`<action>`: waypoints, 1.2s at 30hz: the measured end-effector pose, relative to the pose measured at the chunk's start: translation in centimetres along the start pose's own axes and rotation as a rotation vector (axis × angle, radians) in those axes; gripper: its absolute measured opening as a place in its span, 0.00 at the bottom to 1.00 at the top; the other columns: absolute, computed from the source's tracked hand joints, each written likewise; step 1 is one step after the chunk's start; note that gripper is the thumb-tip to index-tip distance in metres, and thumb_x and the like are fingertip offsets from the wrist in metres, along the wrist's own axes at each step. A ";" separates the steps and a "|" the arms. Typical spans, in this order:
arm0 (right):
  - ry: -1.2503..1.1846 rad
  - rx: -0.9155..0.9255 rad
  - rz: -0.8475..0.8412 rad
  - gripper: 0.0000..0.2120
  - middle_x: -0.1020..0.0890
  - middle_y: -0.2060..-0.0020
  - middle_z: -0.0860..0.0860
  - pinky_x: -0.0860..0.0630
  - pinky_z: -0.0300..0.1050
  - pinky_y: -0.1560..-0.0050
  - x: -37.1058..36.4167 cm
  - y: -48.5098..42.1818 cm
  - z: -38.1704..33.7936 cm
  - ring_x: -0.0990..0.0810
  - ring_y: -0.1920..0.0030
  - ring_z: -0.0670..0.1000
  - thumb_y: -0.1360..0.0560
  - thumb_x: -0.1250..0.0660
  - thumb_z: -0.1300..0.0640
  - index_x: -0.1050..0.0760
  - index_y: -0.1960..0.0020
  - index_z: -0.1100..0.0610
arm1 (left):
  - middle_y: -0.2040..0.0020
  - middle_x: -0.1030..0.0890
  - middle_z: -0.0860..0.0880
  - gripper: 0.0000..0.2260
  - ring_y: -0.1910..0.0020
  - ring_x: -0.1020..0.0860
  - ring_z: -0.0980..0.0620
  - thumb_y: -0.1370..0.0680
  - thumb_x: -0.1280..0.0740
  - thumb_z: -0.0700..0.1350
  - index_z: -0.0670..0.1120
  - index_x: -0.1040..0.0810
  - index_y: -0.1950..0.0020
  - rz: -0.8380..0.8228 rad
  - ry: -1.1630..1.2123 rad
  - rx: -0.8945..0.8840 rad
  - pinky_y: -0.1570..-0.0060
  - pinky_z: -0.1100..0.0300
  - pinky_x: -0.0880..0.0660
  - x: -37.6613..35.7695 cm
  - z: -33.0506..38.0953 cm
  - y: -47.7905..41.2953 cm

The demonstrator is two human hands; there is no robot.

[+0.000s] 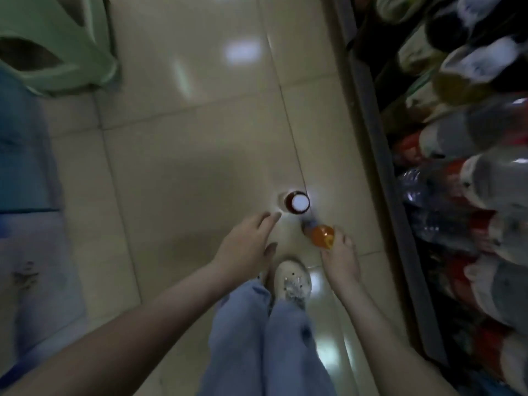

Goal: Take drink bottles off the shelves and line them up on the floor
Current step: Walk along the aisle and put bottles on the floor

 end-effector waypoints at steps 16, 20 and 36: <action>-0.465 0.270 0.061 0.18 0.24 0.57 0.40 0.31 0.29 0.58 20.6 19.1 -1.6 0.24 0.56 0.42 0.30 0.27 0.61 0.30 0.52 0.42 | 0.23 0.42 0.44 0.37 0.26 0.41 0.45 0.26 0.30 0.45 0.50 0.47 0.22 -0.421 0.010 -0.256 0.29 0.56 0.43 9.7 14.3 2.7; -0.656 0.280 0.179 0.15 0.22 0.57 0.45 0.30 0.31 0.59 30.9 29.1 -2.9 0.24 0.58 0.42 0.30 0.26 0.61 0.28 0.53 0.45 | 0.34 0.26 0.46 0.35 0.37 0.27 0.47 0.30 0.25 0.50 0.49 0.36 0.27 -0.476 0.029 -0.387 0.39 0.53 0.29 17.4 23.7 6.6; -1.552 -0.177 0.585 0.23 0.16 0.49 0.53 0.20 0.47 0.48 35.3 62.4 12.4 0.17 0.50 0.50 0.34 0.23 0.56 0.25 0.42 0.55 | 0.54 0.18 0.57 0.15 0.52 0.21 0.59 0.34 0.22 0.53 0.57 0.23 0.53 -0.890 -0.177 -0.811 0.53 0.64 0.23 18.2 55.8 33.9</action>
Point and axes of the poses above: each hand's wrist, its own y-axis away from the middle knuckle, its own x-axis out of the back of the hand, z = x × y, the point moved 2 cm from there along -y, towards the middle knuckle
